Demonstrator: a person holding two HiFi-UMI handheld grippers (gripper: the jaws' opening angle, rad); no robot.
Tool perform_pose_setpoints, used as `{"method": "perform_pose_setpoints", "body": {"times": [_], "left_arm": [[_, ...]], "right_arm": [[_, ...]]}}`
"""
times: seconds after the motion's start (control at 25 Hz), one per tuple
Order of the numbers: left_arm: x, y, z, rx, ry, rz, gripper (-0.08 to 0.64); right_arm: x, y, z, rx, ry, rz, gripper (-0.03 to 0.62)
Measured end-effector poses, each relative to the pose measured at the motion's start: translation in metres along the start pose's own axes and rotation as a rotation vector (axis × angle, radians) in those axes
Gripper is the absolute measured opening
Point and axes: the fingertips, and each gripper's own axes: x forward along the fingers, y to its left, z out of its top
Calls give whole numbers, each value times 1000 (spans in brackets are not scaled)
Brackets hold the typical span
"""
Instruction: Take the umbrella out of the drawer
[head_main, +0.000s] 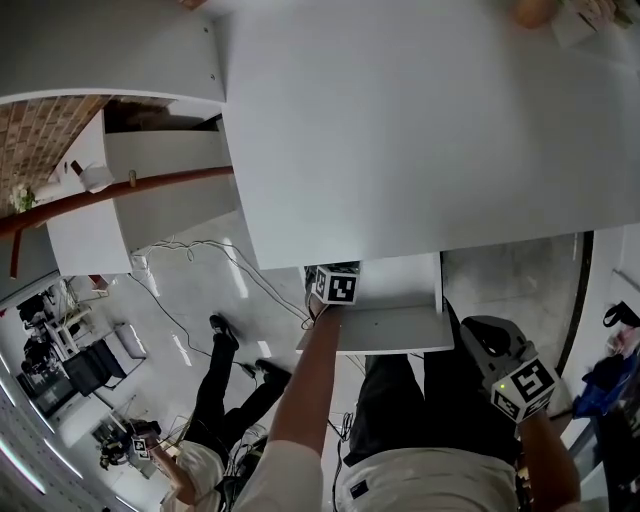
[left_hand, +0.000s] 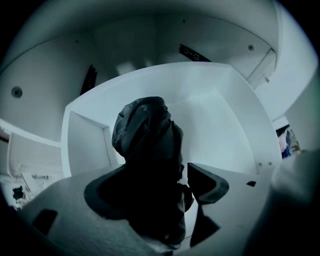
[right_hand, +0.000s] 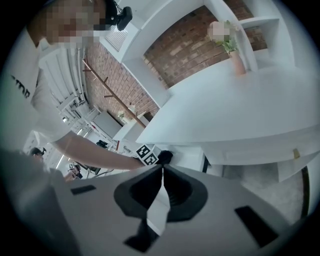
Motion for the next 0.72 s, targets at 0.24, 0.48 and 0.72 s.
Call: {"method": "perform_pose_setpoints", "body": {"times": [0.24, 0.48, 0.72], "left_arm": [[11, -1, 5, -81, -65, -8, 341], [9, -10, 6, -24, -98, -41, 290], [-5, -41, 15, 62, -131, -104, 259]], "right_arm": [[6, 6, -2, -3, 5, 18, 31], [5, -1, -6, -1, 2, 10, 31], [-7, -9, 3, -20, -23, -7, 31]]}}
